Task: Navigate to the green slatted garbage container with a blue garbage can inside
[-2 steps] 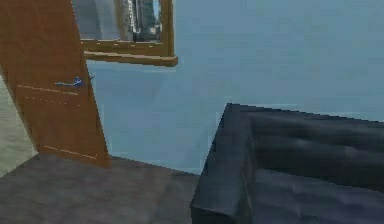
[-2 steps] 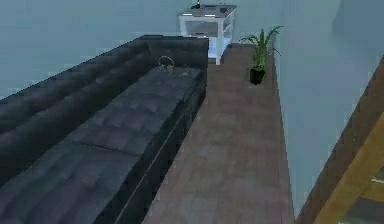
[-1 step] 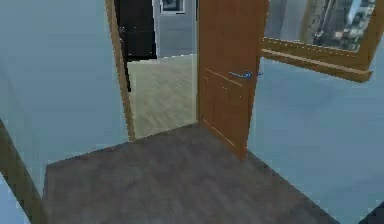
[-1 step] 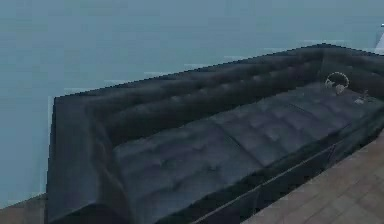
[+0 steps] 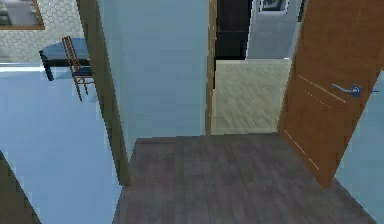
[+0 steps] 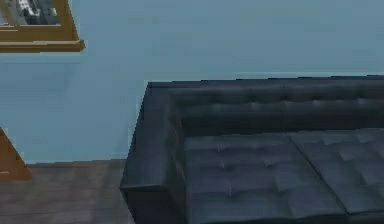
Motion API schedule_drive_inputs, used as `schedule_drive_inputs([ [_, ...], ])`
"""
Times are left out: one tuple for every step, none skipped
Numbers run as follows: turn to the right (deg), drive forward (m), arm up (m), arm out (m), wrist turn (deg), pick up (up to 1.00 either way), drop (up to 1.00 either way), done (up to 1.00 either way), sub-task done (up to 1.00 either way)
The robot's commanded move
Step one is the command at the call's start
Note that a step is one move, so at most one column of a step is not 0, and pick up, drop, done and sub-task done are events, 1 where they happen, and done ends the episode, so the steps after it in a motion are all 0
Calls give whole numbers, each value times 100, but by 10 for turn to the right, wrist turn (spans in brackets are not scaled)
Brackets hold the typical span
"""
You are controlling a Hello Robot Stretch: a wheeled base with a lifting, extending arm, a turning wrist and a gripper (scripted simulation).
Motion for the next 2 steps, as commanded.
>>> schedule_drive_inputs([
  [0, 45, 0, 0, 0, 0, 0, 0, 0],
  [-420, 0, 0, 0, 0, 0, 0, 0, 0],
])
